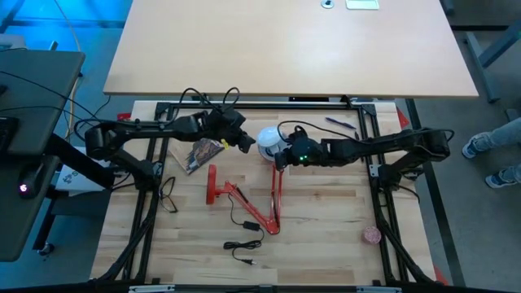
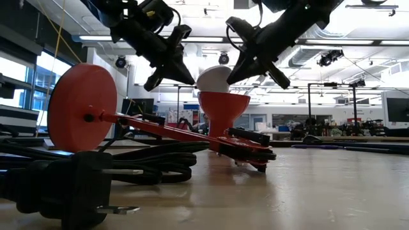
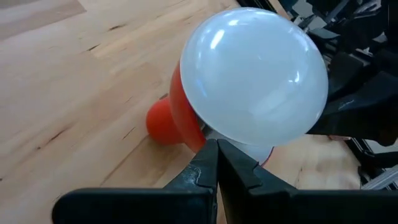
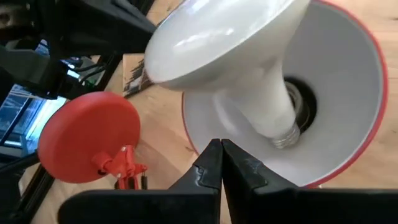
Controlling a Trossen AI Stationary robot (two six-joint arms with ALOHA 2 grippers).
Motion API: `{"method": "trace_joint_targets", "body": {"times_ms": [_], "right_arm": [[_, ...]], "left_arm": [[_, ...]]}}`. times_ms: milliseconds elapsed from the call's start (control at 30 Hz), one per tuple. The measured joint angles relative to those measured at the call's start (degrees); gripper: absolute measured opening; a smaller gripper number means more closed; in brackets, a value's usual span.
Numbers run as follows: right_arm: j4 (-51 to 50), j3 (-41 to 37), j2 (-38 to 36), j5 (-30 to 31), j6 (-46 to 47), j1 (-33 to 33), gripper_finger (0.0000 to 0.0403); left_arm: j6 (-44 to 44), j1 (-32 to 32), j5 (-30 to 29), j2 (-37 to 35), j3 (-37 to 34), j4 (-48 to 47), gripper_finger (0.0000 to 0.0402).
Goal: Screw lightbulb
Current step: Insert the lightbulb into the red lamp
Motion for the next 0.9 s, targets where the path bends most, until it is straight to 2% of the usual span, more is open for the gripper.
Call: {"method": "trace_joint_targets", "body": {"times_ms": [100,267,533,700,767,900], "right_arm": [[-0.8,0.0,0.0,-0.2,0.0,0.0,0.0000],[-0.8,0.0,0.0,-0.5,0.0,0.6,0.0000],[-1.2,0.0,-1.8,-1.6,-1.5,0.8,0.0000],[-10.3,0.0,-6.9,0.7,-2.9,0.6,0.0000],[-13.9,0.0,-8.2,0.7,-3.7,0.3,0.0000],[-13.7,0.0,-8.9,1.5,-4.1,-0.4,0.0000]], "left_arm": [[-0.4,-0.2,-1.4,0.5,0.0,1.1,0.0000],[-1.4,0.0,-6.9,0.5,0.0,2.9,0.0000],[-1.5,2.5,-10.3,0.5,0.0,5.5,0.0000],[-1.4,4.9,-10.3,0.7,0.0,6.2,0.0000],[-1.5,6.3,-8.7,1.5,0.0,7.5,0.0000],[-3.8,9.0,0.8,6.9,2.5,9.4,0.0000]]}}
